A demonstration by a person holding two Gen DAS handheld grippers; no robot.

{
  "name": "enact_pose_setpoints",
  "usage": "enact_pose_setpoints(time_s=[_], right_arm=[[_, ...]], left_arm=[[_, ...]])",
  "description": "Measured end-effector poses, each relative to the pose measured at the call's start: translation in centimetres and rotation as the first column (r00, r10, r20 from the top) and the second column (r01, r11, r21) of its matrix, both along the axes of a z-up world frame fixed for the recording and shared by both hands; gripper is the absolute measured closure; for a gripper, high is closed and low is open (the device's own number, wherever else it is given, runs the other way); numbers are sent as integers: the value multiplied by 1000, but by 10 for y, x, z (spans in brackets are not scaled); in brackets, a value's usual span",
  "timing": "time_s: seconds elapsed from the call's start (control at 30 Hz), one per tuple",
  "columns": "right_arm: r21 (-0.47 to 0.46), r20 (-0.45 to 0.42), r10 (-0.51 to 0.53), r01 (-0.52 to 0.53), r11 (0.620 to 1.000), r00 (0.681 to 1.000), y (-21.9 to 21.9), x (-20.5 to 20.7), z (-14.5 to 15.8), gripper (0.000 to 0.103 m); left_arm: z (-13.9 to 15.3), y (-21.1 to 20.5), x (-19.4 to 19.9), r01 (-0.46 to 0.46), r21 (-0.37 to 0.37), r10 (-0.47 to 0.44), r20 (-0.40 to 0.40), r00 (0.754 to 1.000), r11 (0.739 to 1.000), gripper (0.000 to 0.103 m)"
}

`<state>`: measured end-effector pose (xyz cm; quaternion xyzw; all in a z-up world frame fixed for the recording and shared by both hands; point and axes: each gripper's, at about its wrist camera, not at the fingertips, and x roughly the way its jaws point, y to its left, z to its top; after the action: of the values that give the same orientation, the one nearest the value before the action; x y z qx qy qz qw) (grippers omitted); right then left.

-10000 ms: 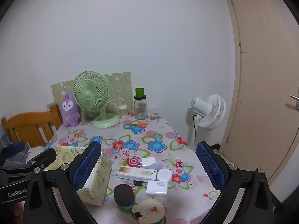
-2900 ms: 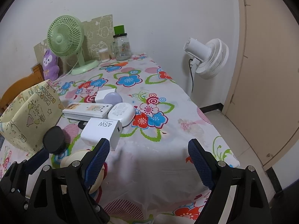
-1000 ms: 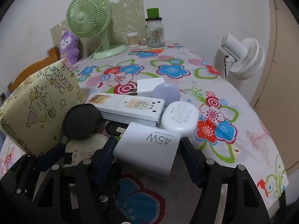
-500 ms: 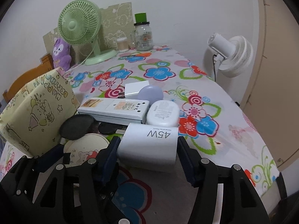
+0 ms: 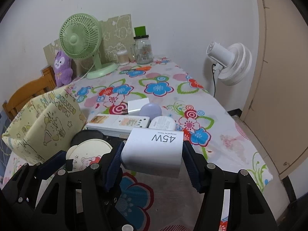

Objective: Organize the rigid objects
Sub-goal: 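Lift the charger with the right tool while the left tool carries the coaster over the basket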

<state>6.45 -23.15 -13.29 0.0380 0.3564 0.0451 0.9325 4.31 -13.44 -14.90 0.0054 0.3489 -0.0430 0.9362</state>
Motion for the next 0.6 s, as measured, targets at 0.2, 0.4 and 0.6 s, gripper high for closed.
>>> enact_pose_setpoints(time_s=[0.2,0.4,0.6], right_arm=[[3,20,-14,14,1000,1000,0,-4,17,39],[2,35,-26,26,1000,999,4,-6,34,39],[1,51,-45,45,999,998,8,-7,54,39]], left_arm=[[16,2,-2,10,4,-10,18,1000,1000,19],[34,5,-3,17,5,-17,36,999,1000,19],[53,9,-3,31,9,-31,55,998,999,19]])
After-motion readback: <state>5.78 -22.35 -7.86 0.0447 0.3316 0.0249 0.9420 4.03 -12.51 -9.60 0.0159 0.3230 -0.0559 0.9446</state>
